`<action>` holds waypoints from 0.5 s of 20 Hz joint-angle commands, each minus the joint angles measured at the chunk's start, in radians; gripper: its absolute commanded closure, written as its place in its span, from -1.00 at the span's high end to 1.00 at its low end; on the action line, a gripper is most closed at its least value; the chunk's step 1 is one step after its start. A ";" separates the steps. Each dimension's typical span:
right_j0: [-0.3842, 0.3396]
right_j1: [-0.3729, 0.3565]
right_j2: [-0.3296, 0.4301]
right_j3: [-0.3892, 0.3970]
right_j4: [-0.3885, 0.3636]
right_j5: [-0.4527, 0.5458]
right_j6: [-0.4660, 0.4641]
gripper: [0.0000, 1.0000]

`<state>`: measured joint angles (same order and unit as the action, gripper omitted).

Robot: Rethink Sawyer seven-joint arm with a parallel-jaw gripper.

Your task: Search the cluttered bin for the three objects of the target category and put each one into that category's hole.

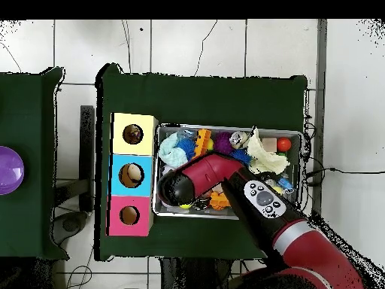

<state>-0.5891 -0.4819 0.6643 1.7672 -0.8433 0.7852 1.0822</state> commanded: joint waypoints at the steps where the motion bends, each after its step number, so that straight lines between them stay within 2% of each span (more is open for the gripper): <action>1: 0.008 0.016 -0.055 -0.062 -0.123 0.174 -0.334 1.00; 4: 0.003 0.018 -0.060 -0.063 -0.132 0.187 -0.354 1.00; 10: 0.004 0.037 -0.079 -0.076 -0.160 0.157 -0.328 1.00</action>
<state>-0.5747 -0.4833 0.6627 1.7614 -0.8761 0.8123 1.0352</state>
